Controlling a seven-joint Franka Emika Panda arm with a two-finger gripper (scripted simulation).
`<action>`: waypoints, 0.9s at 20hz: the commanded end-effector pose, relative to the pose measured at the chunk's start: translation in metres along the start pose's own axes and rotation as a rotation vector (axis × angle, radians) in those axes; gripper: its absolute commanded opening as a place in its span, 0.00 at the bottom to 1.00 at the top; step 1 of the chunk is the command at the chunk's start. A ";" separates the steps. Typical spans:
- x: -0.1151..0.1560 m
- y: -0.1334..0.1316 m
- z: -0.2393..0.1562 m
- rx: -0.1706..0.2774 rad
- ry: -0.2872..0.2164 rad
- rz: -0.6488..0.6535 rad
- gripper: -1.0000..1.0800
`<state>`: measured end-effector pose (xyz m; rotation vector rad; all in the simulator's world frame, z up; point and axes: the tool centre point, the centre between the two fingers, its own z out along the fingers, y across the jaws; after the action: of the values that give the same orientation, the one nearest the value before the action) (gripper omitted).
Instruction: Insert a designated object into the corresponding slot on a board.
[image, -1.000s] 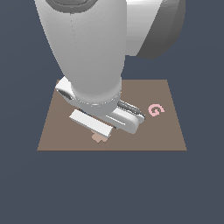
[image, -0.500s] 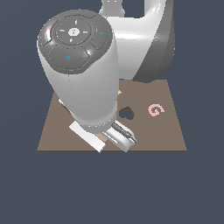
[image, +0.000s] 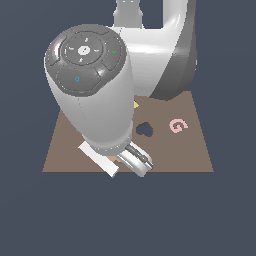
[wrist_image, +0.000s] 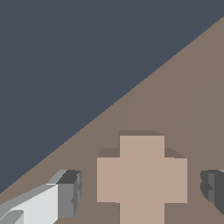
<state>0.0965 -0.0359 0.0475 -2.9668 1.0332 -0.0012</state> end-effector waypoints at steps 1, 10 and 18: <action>0.000 0.000 0.007 -0.001 -0.001 0.002 0.96; 0.000 0.000 0.018 0.000 -0.001 0.004 0.00; 0.000 0.000 0.017 0.001 0.000 0.004 0.00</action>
<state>0.0971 -0.0357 0.0309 -2.9642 1.0387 -0.0008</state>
